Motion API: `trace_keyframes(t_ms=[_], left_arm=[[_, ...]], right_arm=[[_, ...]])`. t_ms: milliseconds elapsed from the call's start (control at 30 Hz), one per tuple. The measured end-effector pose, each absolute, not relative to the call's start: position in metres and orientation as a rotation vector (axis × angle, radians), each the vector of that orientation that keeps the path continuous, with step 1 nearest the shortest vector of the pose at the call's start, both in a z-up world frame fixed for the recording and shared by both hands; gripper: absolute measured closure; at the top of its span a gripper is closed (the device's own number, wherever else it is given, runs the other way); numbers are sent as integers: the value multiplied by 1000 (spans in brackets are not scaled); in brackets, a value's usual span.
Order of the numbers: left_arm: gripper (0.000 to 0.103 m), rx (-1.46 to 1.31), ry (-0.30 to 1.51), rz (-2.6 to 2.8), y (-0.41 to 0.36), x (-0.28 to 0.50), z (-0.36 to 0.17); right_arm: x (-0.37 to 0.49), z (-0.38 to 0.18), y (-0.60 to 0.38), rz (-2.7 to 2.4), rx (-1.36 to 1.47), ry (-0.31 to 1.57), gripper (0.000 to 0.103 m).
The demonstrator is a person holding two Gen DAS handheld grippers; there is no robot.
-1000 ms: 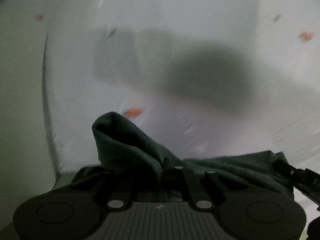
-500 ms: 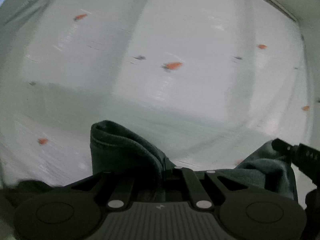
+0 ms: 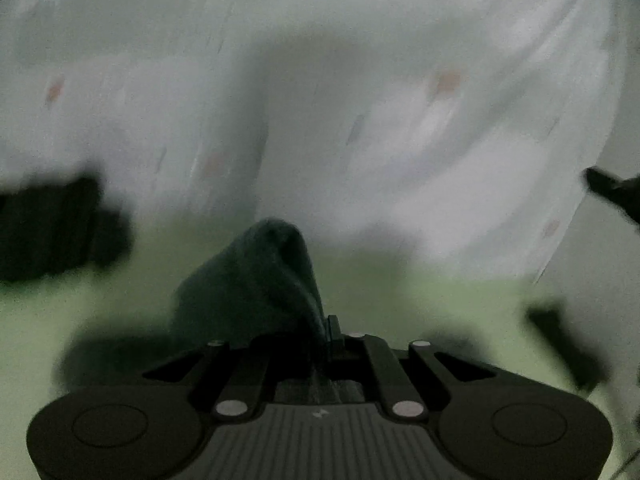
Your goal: Fold clothes
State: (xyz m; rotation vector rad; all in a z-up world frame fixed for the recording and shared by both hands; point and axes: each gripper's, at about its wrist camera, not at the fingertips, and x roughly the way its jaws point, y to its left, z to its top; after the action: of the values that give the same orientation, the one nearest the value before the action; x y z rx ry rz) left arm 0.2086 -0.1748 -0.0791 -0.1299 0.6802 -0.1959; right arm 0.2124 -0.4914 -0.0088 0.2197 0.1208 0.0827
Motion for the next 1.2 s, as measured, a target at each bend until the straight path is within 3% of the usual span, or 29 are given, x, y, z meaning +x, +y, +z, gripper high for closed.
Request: trace_keyframes(t_ms=[200, 267, 367, 433, 567, 667, 800, 1000, 1200], left_arm=[[95, -83, 914, -16, -132, 176, -159], [88, -120, 926, 9, -110, 167, -162], [87, -148, 919, 43, -86, 159, -162], [85, -145, 912, 58, -76, 158, -160], [67, -193, 917, 66, -64, 163, -162], [61, -205, 904, 66, -59, 163, -162], [57, -248, 863, 69, -50, 166, -153], [51, -326, 796, 93, -21, 170, -140], [43, -310, 859, 64, -6, 205, -151]], right_arm=[[192, -126, -510, -50, 306, 448, 102], [180, -156, -515, -103, 325, 531, 101], [160, -182, -525, -206, 325, 615, 88], [146, -196, -533, -261, 355, 654, 69], [120, -224, -547, -359, 430, 725, 56], [108, -241, -550, -378, 529, 752, 51], [109, -248, -541, -368, 568, 797, 35], [108, -266, -531, -378, 610, 841, 27], [118, -268, -528, -436, 629, 831, 22]])
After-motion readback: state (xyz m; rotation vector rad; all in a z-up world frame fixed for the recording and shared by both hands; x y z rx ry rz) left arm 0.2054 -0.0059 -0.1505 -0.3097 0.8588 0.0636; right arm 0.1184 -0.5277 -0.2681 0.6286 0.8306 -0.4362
